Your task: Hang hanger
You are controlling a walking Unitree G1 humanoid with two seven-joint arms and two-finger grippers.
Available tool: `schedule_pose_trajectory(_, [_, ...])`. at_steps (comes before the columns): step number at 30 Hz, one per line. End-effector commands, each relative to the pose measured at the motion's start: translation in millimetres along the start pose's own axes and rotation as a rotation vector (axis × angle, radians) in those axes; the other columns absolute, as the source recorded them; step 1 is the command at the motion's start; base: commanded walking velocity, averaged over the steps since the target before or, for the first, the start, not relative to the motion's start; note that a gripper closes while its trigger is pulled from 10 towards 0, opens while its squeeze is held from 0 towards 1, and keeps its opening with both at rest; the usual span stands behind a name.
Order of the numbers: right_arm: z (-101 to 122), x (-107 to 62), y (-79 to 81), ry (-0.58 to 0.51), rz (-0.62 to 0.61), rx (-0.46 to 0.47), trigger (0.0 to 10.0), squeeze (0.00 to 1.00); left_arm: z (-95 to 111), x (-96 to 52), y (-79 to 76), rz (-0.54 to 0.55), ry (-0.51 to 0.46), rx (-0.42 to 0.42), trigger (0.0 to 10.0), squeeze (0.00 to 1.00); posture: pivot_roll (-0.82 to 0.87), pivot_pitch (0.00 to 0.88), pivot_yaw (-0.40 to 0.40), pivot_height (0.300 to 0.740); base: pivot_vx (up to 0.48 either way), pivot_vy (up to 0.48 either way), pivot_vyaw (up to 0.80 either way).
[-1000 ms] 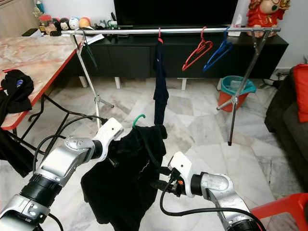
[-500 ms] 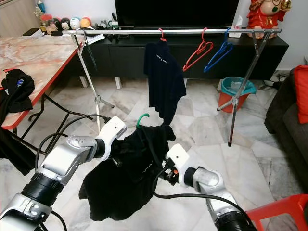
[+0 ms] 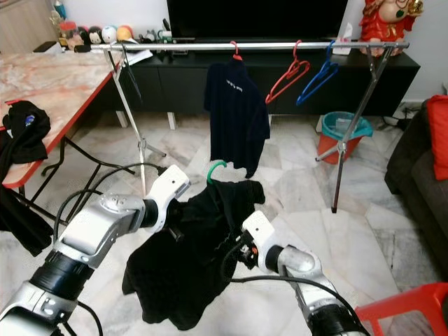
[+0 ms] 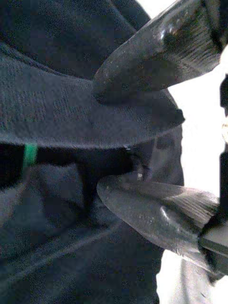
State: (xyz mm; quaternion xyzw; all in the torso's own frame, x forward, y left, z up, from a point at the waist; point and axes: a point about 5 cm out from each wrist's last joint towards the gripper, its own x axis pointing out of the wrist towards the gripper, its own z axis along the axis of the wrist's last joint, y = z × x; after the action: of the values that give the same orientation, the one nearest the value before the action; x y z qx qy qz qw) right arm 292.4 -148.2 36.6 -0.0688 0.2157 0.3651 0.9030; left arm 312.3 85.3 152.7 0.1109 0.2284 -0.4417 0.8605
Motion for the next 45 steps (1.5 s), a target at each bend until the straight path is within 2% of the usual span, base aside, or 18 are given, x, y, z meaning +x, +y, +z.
schedule_pose_trajectory(1, [5.0, 1.3, -4.5, -0.017, -0.030, -0.008, 10.0, 0.00, 9.8, -3.9, -2.8, -0.019, -0.027, 0.023, 10.0, 0.00, 0.04, 0.000, 0.002, 0.740, 0.000, 0.000, 0.00])
schedule_pose_trajectory(9, [6.0, 3.5, -13.1, -0.017, -0.097, -0.005, 10.0, 0.00, 12.7, -5.5, -6.4, -0.033, -0.030, 0.022, 10.0, 0.00, 0.05, 0.000, -0.001, 0.740, 0.000, 0.000, 0.00])
schedule_pose_trajectory(10, [4.5, 3.3, -15.6, -0.009, -0.121, -0.003, 4.1, 0.00, 13.2, -5.8, -7.1, -0.034, -0.031, 0.023, 10.0, 0.00, 0.05, 0.000, -0.002, 0.740, 0.000, 0.000, 0.00])
schedule_pose_trajectory(11, [4.0, 3.2, -16.9, -0.008, -0.135, -0.002, 0.0, 0.00, 13.5, -6.1, -7.3, -0.035, -0.031, 0.023, 10.0, 0.00, 0.05, 0.000, -0.003, 0.740, 0.000, 0.000, 0.00])
schedule_pose_trajectory(40, [0.2, 4.2, -20.6, -0.025, -0.174, 0.023, 0.0, 0.00, 9.4, -13.1, -11.0, -0.075, -0.024, 0.062, 10.0, 0.00, 0.04, 0.000, 0.012, 0.740, 0.000, 0.000, 0.00])
schedule_pose_trajectory(42, [-0.1, 4.2, -20.7, -0.023, -0.176, 0.024, 0.0, 0.00, 7.5, -15.6, -10.8, -0.084, -0.016, 0.082, 10.0, 0.00, 0.04, 0.000, 0.013, 0.740, 0.000, 0.000, 0.00])
schedule_pose_trajectory(45, [-1.0, 3.4, -22.7, -0.014, -0.184, 0.023, 0.0, 0.00, -0.5, -25.8, -6.8, -0.110, 0.016, 0.156, 10.0, 0.00, 0.04, 0.000, 0.012, 0.740, 0.000, 0.000, 0.00])
